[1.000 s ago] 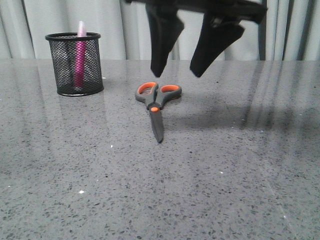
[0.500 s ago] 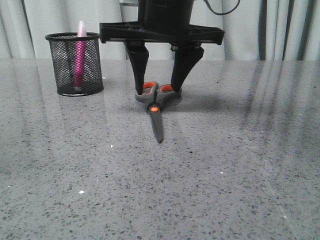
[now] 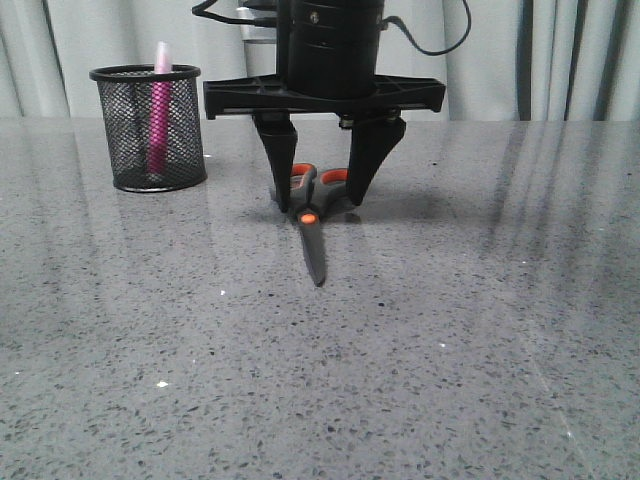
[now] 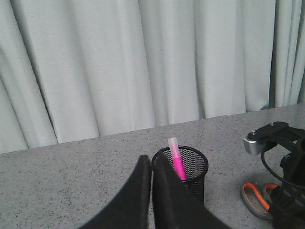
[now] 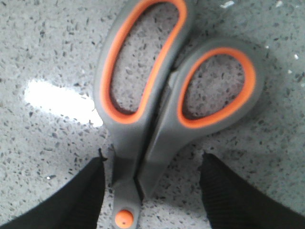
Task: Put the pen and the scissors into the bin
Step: 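Close the right gripper on the scissors near the pivot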
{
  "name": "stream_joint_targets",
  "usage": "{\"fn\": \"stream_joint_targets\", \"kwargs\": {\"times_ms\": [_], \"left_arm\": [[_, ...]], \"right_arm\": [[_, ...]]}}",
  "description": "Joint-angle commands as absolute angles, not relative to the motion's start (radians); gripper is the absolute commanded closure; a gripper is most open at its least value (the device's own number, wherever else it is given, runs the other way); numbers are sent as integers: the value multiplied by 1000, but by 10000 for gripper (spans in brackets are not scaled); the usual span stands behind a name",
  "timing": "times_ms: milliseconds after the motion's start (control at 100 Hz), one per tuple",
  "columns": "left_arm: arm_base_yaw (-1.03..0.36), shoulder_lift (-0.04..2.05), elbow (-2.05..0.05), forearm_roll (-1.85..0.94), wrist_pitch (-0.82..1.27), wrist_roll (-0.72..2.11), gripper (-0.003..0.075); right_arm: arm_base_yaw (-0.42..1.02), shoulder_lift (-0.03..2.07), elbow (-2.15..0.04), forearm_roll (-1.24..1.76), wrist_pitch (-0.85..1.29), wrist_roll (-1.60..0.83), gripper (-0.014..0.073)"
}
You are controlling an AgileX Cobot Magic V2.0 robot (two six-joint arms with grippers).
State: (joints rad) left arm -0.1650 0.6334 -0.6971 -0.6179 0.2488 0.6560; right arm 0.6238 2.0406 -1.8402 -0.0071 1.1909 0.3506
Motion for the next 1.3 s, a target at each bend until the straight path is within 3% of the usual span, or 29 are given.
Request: {"fn": "stream_joint_targets", "kwargs": {"times_ms": [0, 1290], "left_arm": [[-161, 632, -724, -637, 181, 646, 742], [-161, 632, -724, -653, 181, 646, 742]], "right_arm": [[628, 1994, -1873, -21, 1155, 353, 194], [628, 2007, -1873, -11, 1148, 361, 194]]}}
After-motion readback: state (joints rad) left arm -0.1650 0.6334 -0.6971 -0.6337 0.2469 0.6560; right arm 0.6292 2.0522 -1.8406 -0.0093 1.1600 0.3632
